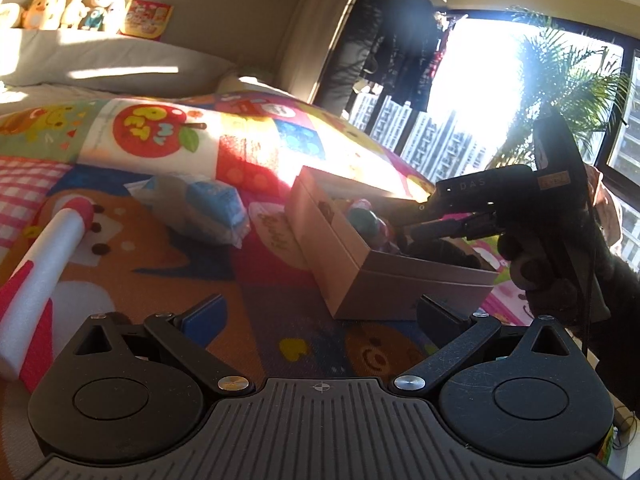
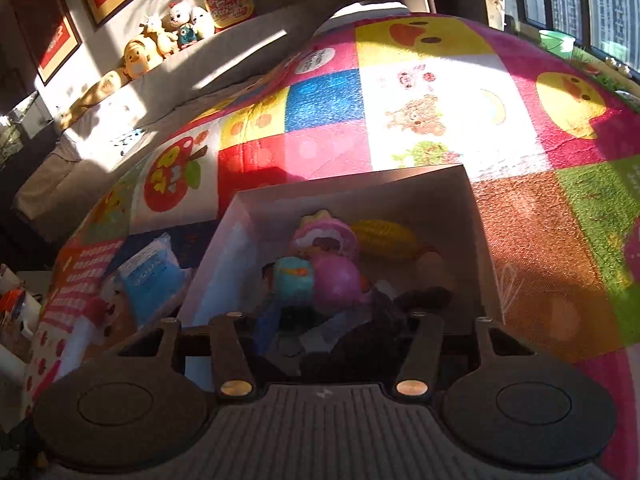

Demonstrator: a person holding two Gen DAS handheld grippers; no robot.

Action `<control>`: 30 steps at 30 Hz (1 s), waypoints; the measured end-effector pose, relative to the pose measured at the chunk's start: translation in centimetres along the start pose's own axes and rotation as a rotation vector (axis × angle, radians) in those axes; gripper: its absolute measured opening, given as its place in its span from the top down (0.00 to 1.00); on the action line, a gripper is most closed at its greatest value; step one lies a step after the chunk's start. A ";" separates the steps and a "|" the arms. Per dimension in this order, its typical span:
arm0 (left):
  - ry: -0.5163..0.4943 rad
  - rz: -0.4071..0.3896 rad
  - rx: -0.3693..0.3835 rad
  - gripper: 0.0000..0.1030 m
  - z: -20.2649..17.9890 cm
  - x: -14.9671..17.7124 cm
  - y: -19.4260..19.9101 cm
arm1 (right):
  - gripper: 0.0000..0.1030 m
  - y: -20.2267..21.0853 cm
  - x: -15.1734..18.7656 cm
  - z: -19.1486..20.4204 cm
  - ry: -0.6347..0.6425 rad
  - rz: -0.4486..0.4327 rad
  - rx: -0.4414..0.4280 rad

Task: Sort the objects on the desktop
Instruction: 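Grasp the blue tissue pack with the right gripper while the left gripper approaches the white rocket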

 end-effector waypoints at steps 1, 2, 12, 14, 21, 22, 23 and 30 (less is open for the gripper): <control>-0.001 -0.001 -0.003 0.00 0.0 0.0 0.1 | 0.49 0.2 0.1 0.4 0.013 0.001 -0.009; -0.001 -0.003 -0.007 0.00 0.1 0.0 0.1 | 0.49 0.6 -0.1 0.6 0.023 -0.005 -0.003; -0.025 -0.024 -0.148 0.00 1.5 -0.3 0.4 | 0.40 5.1 -3.7 -0.3 -0.032 -0.131 0.124; -0.056 -0.024 -0.241 0.00 2.2 -0.4 0.8 | 0.36 4.5 -3.2 1.7 -0.007 -0.096 0.109; -0.086 -0.008 -0.282 0.00 3.1 0.6 3.4 | 0.02 0.2 -2.8 14.9 0.241 -0.018 -0.042; -0.083 -0.018 -0.270 0.00 3.1 0.7 3.7 | 0.02 -1.1 -2.6 17.1 0.296 -0.001 -0.055; -0.082 -0.025 -0.262 0.00 3.0 0.7 3.9 | 0.02 -3.0 -2.3 19.3 0.359 0.023 -0.055; -0.052 -0.057 -0.244 0.00 3.3 0.6 4.5 | 0.02 -14.0 -1.9 23.7 0.582 0.168 0.064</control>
Point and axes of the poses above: each gripper's, at about its wrist camera, not at the fingertips, and y roughly against the way its jaws point, z to its left, x to its underside, the point moved 8 cm from there along -y, roughly the way its jaws point, and after that the axes turned 6 degrees about x, right-handed, at the moved point
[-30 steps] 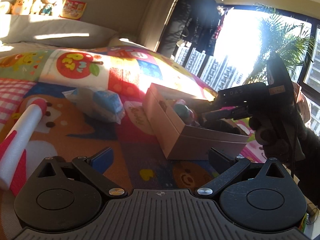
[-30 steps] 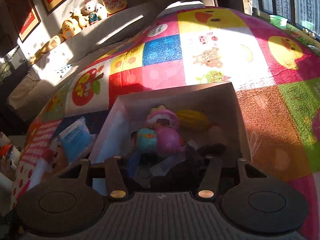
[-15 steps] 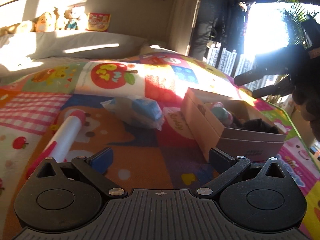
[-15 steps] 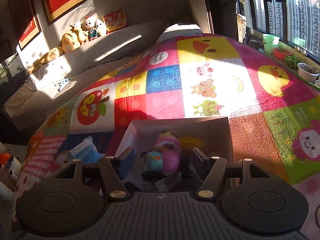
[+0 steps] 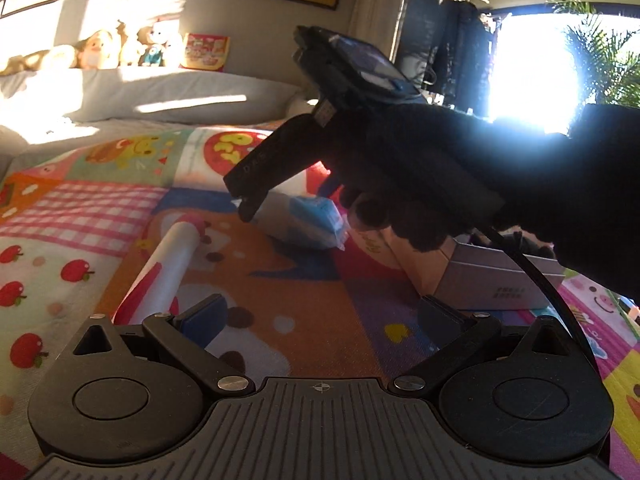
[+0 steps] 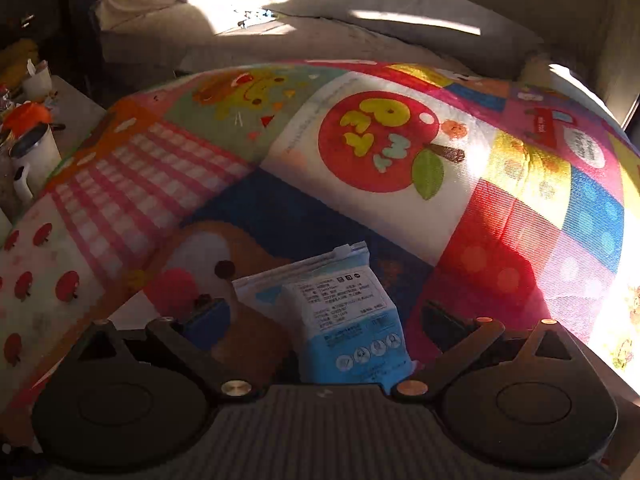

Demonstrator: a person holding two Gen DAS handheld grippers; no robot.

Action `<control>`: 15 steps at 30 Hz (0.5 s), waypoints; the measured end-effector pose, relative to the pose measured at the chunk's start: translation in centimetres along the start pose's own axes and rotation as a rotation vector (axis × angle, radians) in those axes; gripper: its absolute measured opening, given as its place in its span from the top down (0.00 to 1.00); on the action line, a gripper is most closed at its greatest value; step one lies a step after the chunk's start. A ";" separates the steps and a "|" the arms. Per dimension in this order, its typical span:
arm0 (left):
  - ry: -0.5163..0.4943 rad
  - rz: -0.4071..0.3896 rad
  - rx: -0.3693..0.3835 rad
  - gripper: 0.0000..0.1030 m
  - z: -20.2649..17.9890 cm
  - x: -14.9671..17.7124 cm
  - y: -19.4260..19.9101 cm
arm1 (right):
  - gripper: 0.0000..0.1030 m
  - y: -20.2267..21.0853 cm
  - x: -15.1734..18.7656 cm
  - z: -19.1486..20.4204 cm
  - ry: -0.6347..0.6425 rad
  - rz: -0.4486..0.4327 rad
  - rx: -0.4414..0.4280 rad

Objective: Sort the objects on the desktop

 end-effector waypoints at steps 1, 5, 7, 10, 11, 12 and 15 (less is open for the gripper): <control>0.007 -0.003 0.005 0.00 0.1 0.0 0.1 | 0.02 -0.9 0.1 -0.2 -0.005 0.032 0.003; 0.007 -0.024 0.020 0.00 0.0 -0.1 0.4 | 0.50 -0.6 1.9 -0.9 -0.042 0.103 -0.019; -0.001 -0.034 0.021 0.00 -0.2 -0.2 0.6 | 0.50 1.3 3.0 -1.2 -0.088 0.102 -0.049; -0.015 -0.032 0.019 0.00 -0.4 0.0 1.2 | 0.51 7.0 5.0 -1.4 -0.113 0.011 -0.122; -0.020 -0.028 0.014 0.00 -0.5 0.1 1.4 | 0.51 9.6 6.0 -1.7 -0.121 -0.032 -0.142; -0.027 -0.024 0.006 0.00 -0.5 0.2 1.6 | 0.51 11.4 6.8 -2.0 -0.132 -0.060 -0.157; -0.035 -0.037 -0.055 0.00 -0.1 0.0 2.6 | 0.51 17.2 11.1 -4.0 -0.201 -0.122 -0.182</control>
Point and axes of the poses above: each gripper's, at about its wrist camera, not at the fingertips, and y roughly against the way its jaws point, z to its left, x to its underside, the point moved 8 cm from there along -y, roughly the way its jaws point, and after that the axes turned 6 degrees about x, right-handed, at the moved point
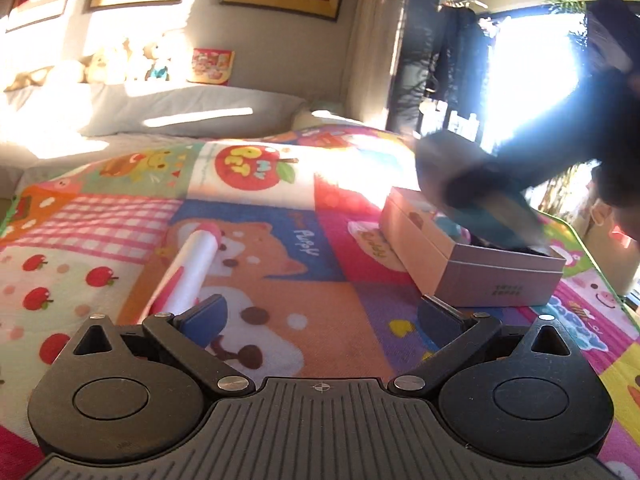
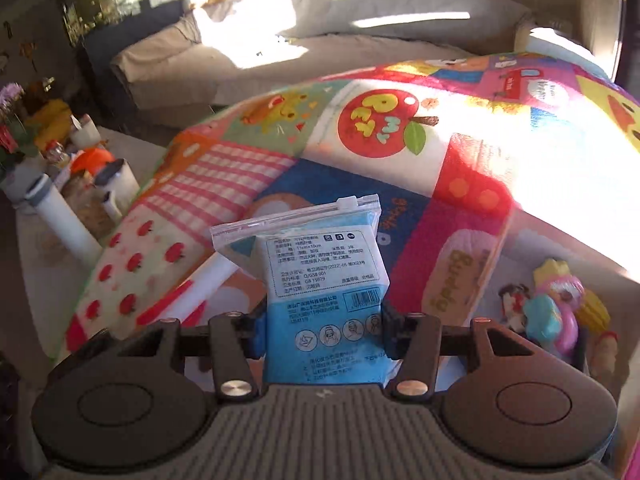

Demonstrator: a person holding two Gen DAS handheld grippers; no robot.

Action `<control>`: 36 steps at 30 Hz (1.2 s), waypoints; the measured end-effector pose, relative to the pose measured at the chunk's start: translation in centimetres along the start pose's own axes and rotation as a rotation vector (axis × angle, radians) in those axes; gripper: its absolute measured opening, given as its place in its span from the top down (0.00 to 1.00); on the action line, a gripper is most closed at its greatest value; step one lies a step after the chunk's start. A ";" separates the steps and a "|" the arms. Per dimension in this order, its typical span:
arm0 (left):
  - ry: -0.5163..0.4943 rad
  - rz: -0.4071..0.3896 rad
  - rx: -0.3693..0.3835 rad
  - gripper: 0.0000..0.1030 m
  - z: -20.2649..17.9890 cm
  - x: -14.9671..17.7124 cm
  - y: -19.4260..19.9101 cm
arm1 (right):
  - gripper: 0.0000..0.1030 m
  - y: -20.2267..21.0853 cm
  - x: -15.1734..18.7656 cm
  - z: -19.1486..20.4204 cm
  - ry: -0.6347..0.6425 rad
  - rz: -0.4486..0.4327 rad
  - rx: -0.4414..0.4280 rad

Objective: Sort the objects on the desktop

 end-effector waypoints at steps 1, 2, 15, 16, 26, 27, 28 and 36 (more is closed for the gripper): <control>-0.006 -0.009 -0.027 0.00 0.4 -0.4 0.4 | 0.51 1.7 1.5 -0.9 -0.022 -0.005 0.013; -0.015 -0.015 -0.049 0.00 0.7 -0.8 0.7 | 0.50 2.8 3.1 -1.8 -0.047 0.001 0.025; -0.031 0.218 -0.270 0.27 8.1 -0.9 -4.0 | 0.20 7.7 17.2 -7.1 -0.235 -0.188 0.292; -0.033 0.232 -0.268 0.28 8.2 -0.6 -4.4 | 0.16 7.8 17.4 -7.3 -0.251 -0.202 0.303; -0.117 0.208 -0.206 0.57 3.6 -1.4 -3.8 | 0.06 8.4 20.5 -9.1 -0.329 -0.223 0.372; -0.127 0.203 -0.173 0.57 2.1 -1.5 -3.6 | 0.05 8.5 20.7 -9.2 -0.334 -0.225 0.374; -0.132 0.203 -0.142 0.57 0.9 -1.4 -3.6 | 0.05 8.4 20.9 -9.3 -0.342 -0.223 0.373; -0.138 0.248 0.074 0.55 -7.2 1.1 -4.1 | 0.03 8.7 21.7 -9.6 -0.347 -0.228 0.406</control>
Point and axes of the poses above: each gripper's, at about its wrist camera, not at the fingertips, and y roughly against the way its jaws point, z to its left, x to its underside, the point moved 8 cm from there along -y, roughly the way its jaws point, and after that the axes turned 6 degrees about x, right-handed, at the moved point
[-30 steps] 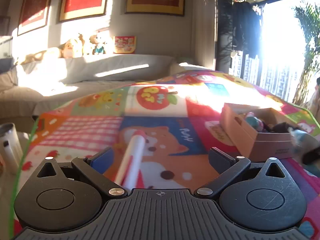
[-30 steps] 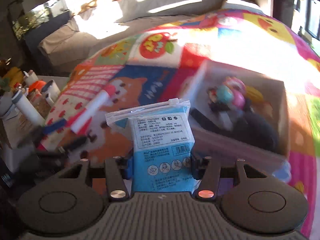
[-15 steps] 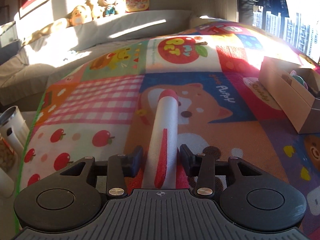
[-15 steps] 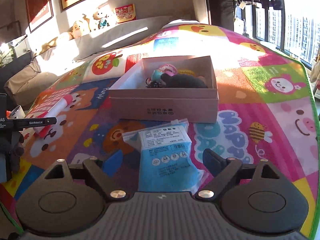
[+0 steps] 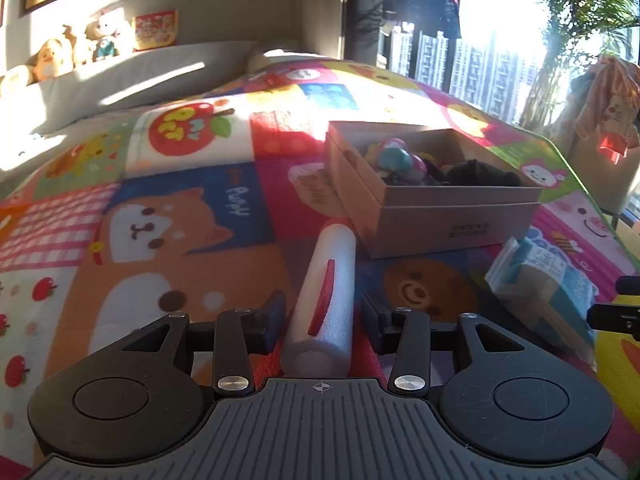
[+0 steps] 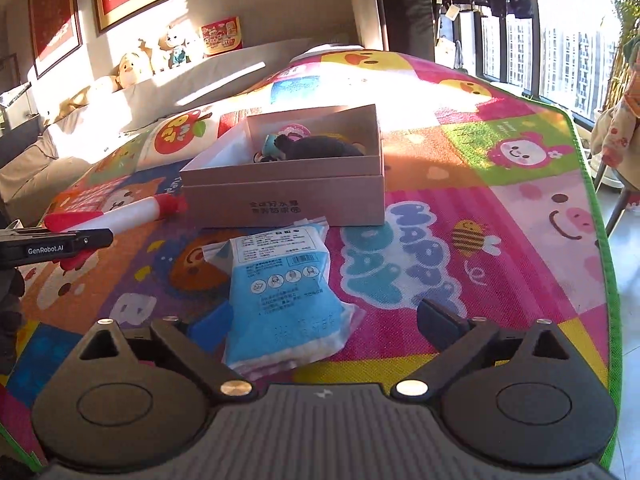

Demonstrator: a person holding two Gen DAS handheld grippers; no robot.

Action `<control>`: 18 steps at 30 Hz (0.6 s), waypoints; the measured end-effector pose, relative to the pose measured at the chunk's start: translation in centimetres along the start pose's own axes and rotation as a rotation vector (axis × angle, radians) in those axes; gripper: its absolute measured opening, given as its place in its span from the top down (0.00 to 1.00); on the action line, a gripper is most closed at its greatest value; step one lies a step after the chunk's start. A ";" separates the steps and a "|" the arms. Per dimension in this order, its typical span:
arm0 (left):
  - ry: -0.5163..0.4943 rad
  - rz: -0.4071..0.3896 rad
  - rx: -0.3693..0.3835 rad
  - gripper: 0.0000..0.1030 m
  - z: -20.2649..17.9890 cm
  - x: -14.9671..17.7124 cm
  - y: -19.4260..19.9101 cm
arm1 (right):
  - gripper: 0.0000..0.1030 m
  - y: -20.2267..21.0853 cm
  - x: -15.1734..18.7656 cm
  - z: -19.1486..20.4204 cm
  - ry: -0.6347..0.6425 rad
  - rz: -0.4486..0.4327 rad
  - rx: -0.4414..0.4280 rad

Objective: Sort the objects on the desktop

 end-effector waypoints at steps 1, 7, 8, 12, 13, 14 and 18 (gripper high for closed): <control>-0.001 0.001 0.014 0.54 -0.5 0.1 -0.1 | 0.03 0.0 0.0 -0.2 0.000 -0.002 0.007; -0.021 -0.006 0.018 0.28 -1.4 0.6 0.0 | 0.00 -0.4 0.5 -0.9 -0.018 0.012 0.028; -0.024 -0.009 0.010 0.20 -1.3 0.8 0.3 | 0.00 -0.4 0.5 -0.8 -0.019 0.015 0.025; -0.019 0.009 0.054 0.08 -1.5 1.7 0.8 | 0.00 -0.6 0.6 -0.5 -0.009 0.020 0.019; -0.024 0.013 0.065 0.07 -1.7 2.0 0.9 | 0.00 -0.7 0.6 -0.4 -0.007 0.022 0.016; -0.032 0.017 0.070 0.06 -1.9 2.1 0.9 | 0.00 -0.8 0.6 -0.2 -0.005 0.026 0.011; -0.075 0.019 0.030 0.04 -2.2 2.5 0.5 | 0.00 -1.0 0.6 0.8 0.019 0.033 -0.001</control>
Point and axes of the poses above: each gripper's, at about its wrist camera, not at the fingertips, and y roughly against the way its jaws point, z to its left, x to its underside, the point moved 8 cm from there along -y, roughly the way its jaws point, and after that the axes turned 6 degrees about x, right-handed, at the moved point
